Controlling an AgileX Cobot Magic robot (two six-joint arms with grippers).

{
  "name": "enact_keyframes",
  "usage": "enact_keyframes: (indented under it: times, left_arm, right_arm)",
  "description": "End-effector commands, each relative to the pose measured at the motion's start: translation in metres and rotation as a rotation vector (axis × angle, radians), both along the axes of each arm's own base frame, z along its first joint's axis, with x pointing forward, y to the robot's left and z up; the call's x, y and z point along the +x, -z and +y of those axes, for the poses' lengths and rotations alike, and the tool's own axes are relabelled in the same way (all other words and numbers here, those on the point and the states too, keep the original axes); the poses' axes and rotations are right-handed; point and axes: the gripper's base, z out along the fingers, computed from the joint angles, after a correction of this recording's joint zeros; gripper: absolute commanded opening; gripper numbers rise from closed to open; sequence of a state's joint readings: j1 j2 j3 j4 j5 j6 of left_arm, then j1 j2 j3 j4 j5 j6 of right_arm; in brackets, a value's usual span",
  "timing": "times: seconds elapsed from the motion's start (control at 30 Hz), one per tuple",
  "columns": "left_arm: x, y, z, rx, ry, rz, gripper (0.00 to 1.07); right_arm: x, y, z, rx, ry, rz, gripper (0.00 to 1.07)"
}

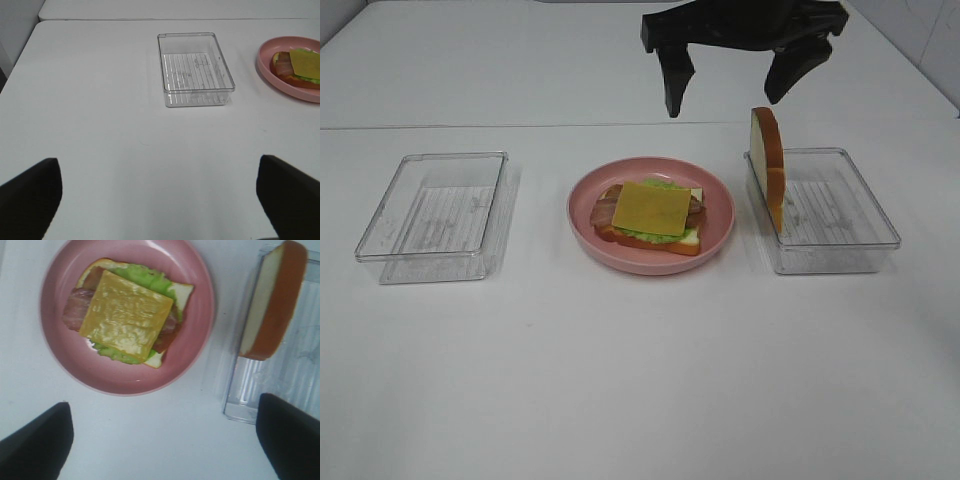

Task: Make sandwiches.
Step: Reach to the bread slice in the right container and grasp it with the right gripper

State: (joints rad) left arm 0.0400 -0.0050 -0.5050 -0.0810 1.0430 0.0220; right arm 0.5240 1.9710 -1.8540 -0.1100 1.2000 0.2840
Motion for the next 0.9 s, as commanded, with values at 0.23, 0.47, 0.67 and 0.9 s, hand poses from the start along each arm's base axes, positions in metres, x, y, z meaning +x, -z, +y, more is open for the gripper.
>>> enact_keyframes:
  times: [0.23,0.47,0.67,0.9]
  left_arm:
    - [-0.002,0.001,-0.001,-0.013,0.001,-0.025,0.98]
    - [-0.002,0.001,-0.001,-0.012,0.001,-0.025,0.98]
    - [-0.002,0.001,-0.001,-0.012,0.001,-0.025,0.98]
    - [-0.002,0.001,-0.001,-0.013,0.001,-0.025,0.98]
  right_arm:
    - [0.039,-0.003,-0.053,-0.006,0.172,-0.013,0.94]
    - [0.066,0.013,-0.053,-0.001,0.189,-0.017,0.94]
    - [0.077,0.03,-0.049,-0.013,0.195,0.013,0.94]
    - [0.088,0.058,-0.053,-0.052,0.226,0.064,0.94]
